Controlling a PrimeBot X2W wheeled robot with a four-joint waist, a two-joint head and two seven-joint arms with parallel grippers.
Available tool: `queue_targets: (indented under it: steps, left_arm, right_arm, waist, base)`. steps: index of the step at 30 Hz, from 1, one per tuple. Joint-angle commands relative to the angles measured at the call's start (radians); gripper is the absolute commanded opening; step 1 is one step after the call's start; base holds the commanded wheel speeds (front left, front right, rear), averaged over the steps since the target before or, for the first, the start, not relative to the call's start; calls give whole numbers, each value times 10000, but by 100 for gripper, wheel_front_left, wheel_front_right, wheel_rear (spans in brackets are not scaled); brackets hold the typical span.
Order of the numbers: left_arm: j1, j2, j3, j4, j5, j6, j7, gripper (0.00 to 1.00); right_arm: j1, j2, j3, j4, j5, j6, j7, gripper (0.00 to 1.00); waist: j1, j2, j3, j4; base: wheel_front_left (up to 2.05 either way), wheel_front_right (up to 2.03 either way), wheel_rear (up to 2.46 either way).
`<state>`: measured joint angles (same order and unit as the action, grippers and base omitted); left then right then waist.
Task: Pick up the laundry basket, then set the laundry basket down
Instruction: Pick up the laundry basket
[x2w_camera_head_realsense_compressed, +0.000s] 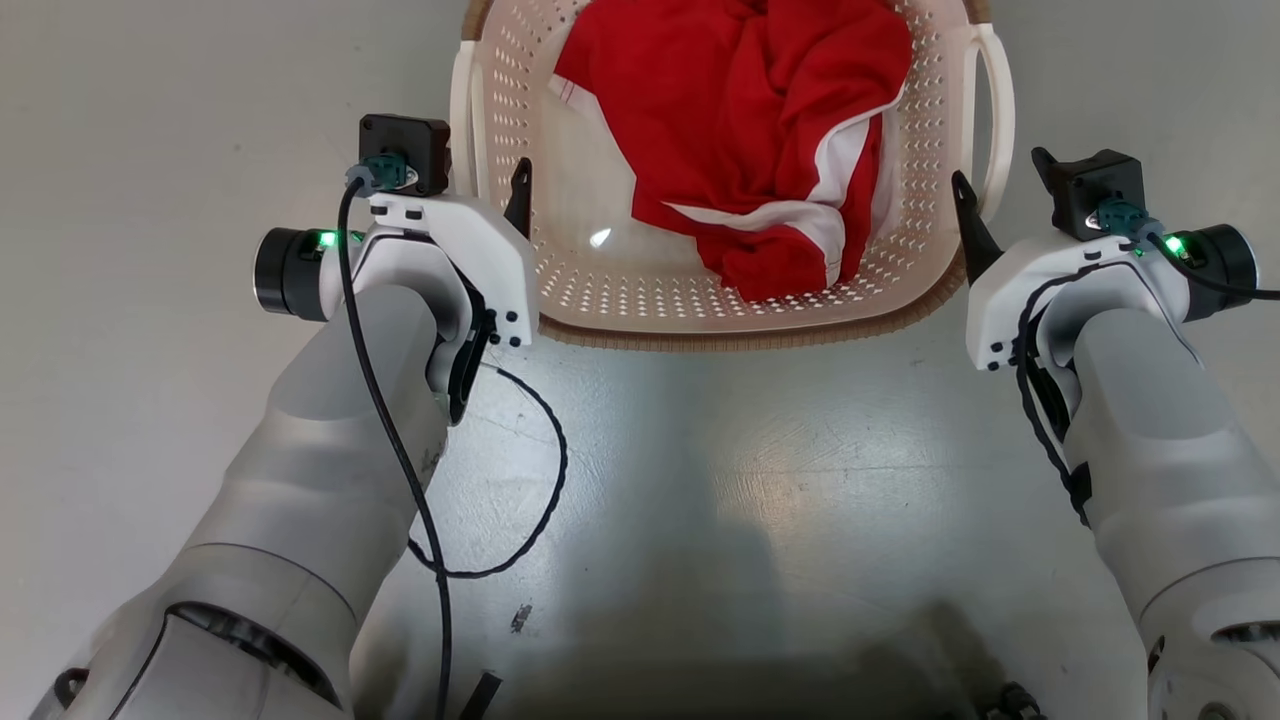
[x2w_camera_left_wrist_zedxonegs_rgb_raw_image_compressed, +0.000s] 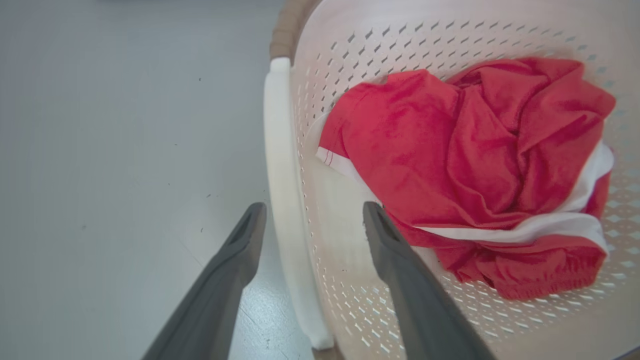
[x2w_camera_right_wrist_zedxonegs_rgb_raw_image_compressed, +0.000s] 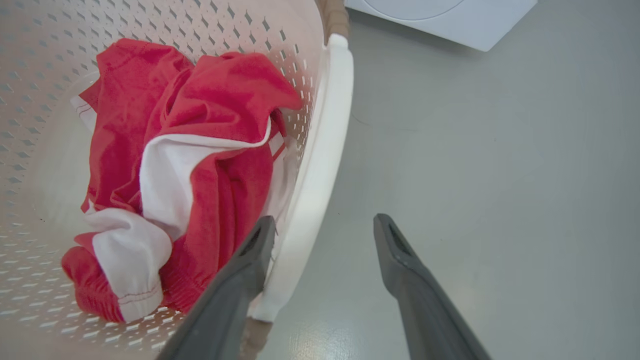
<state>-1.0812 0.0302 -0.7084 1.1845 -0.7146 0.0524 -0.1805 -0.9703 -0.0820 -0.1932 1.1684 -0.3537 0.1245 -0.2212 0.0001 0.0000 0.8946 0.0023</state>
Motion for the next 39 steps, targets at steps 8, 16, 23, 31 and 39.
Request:
queue_targets:
  steps: [8,16,23,31,39]
  left_arm:
    - [-404,200,-148,221,-220,157,-32,100]
    - [-666,200,-439,303,-328,256,-47,100]
    - [-736,200,-674,275,-503,323,-52,100]
    - [-745,200,-943,245,-715,404,-74,100]
    - [-690,200,-1387,82,-837,493,-69,0]
  right_arm:
    - [-244,251,-164,27,-140,62,-221,100]
    - [-443,305,-266,182,-158,62,-293,100]
    - [-647,314,-235,352,-5,62,-346,100]
    - [-741,316,-90,470,182,62,-383,100]
    - [-737,316,460,689,676,62,-400,0]
  waist:
    - [0,0,304,-30]
    - [0,0,478,-19]
    - [0,0,545,33]
    - [0,0,519,85]
    - [0,0,511,87]
  base:
    - [0,0,0]
    - [0,0,0]
    - [0,0,0]
    - [0,0,0]
    - [0,0,0]
